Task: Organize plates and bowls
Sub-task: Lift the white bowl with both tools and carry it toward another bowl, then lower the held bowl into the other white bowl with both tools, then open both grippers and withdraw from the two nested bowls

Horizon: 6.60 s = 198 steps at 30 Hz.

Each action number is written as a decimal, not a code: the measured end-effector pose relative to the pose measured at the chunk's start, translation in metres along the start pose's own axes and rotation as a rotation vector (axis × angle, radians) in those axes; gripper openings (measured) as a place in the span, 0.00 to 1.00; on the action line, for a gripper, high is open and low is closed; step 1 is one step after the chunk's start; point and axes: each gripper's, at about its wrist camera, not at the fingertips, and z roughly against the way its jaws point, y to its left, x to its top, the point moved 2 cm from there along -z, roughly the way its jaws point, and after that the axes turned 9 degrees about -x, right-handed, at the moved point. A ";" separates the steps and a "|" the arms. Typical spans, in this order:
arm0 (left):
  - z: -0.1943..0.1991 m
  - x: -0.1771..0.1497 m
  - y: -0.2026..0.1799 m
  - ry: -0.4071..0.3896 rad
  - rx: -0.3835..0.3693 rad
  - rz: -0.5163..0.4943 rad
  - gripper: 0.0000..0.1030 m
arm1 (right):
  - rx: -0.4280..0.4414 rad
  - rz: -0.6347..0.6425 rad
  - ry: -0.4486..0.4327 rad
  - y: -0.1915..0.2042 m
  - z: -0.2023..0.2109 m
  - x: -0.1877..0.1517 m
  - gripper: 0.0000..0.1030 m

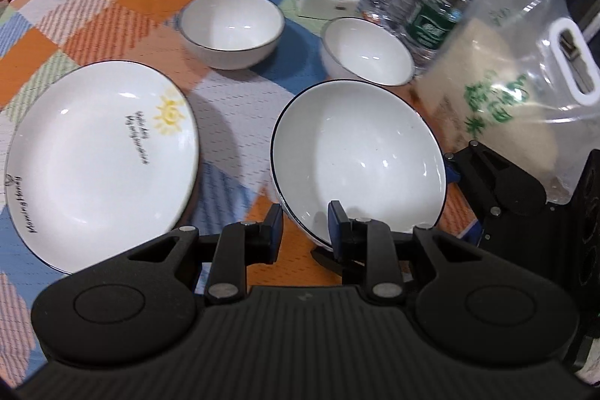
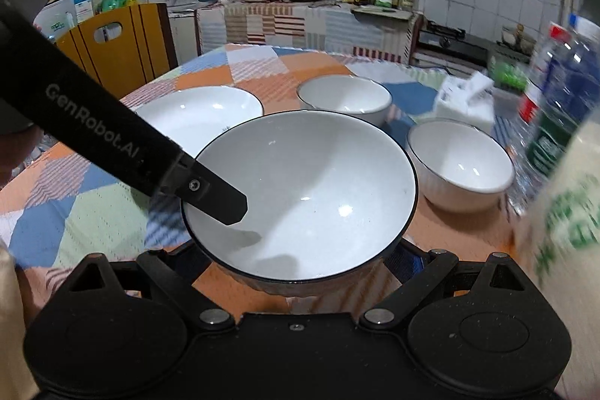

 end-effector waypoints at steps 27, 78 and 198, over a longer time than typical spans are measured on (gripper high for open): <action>-0.064 0.021 0.034 0.096 0.151 0.015 0.23 | 0.028 -0.003 0.021 0.008 -0.072 -0.004 0.95; -0.099 0.126 -0.007 -0.130 -0.007 0.066 0.40 | -0.295 -0.703 -0.006 -0.089 -0.093 0.005 0.92; 0.036 0.102 0.064 -0.073 0.124 -0.059 0.32 | 0.065 -0.064 -0.044 -0.017 0.002 0.079 0.87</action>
